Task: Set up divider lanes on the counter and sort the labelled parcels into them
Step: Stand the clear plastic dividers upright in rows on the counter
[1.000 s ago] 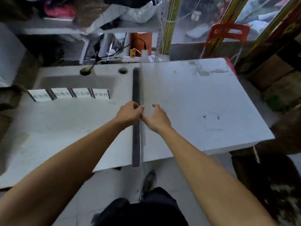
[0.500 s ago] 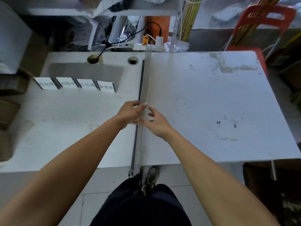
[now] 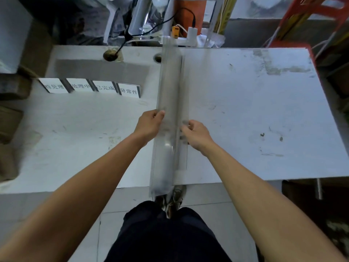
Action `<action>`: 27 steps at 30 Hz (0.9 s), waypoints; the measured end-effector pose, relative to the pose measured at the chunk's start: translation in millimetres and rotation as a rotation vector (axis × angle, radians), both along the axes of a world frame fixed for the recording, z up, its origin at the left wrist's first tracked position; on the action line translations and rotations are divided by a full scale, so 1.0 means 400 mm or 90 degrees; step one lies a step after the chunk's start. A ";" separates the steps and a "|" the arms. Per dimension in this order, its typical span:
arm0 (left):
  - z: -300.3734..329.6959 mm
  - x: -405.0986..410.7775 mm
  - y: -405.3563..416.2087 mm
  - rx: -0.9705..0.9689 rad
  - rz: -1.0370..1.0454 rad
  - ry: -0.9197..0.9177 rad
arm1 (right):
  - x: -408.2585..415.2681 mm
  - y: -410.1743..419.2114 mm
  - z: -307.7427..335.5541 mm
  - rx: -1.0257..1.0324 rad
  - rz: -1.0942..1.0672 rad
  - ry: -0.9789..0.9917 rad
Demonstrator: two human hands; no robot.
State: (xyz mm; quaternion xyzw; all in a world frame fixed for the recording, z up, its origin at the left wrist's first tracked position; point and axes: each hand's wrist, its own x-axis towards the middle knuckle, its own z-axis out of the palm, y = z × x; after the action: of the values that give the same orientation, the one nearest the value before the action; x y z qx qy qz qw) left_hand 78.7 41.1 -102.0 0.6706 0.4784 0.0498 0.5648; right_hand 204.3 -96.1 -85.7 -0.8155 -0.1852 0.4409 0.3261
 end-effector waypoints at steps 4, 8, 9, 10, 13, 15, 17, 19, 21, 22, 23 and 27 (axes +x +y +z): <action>0.015 0.004 0.013 0.073 -0.044 0.024 | -0.011 0.037 0.017 -0.049 0.028 -0.076; 0.027 0.006 0.013 0.110 -0.075 0.034 | -0.036 0.068 0.037 -0.087 0.048 -0.171; 0.029 0.007 0.013 0.115 -0.080 0.040 | -0.037 0.071 0.043 -0.097 0.047 -0.193; 0.034 0.007 0.011 0.118 -0.080 0.044 | -0.036 0.075 0.049 -0.106 0.045 -0.213; 0.036 0.010 0.013 0.144 -0.086 0.052 | -0.015 0.099 0.064 -0.111 0.027 -0.247; 0.038 0.014 0.016 0.163 -0.089 0.054 | 0.005 0.121 0.064 -0.098 0.021 -0.241; 0.041 0.025 0.023 0.188 -0.088 0.062 | 0.023 0.134 0.058 -0.100 0.023 -0.224; 0.042 0.039 0.033 0.241 -0.099 0.088 | 0.034 0.134 0.049 -0.110 0.016 -0.197; 0.040 0.052 0.041 0.276 -0.109 0.105 | 0.035 0.125 0.038 -0.102 0.008 -0.173; 0.041 0.057 0.043 0.286 -0.115 0.109 | 0.032 0.119 0.038 -0.099 0.011 -0.163; 0.038 0.061 0.044 0.292 -0.121 0.112 | 0.028 0.114 0.039 -0.103 0.021 -0.152; 0.034 0.074 0.046 0.306 -0.126 0.114 | 0.005 0.092 0.057 -0.125 0.077 -0.118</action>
State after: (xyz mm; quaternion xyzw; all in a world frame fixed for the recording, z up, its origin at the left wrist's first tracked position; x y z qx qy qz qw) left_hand 108.2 59.6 -88.4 0.8306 0.4329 0.0473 0.3471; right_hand 206.4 -59.1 -62.9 -0.8682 -0.2192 0.3982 0.1992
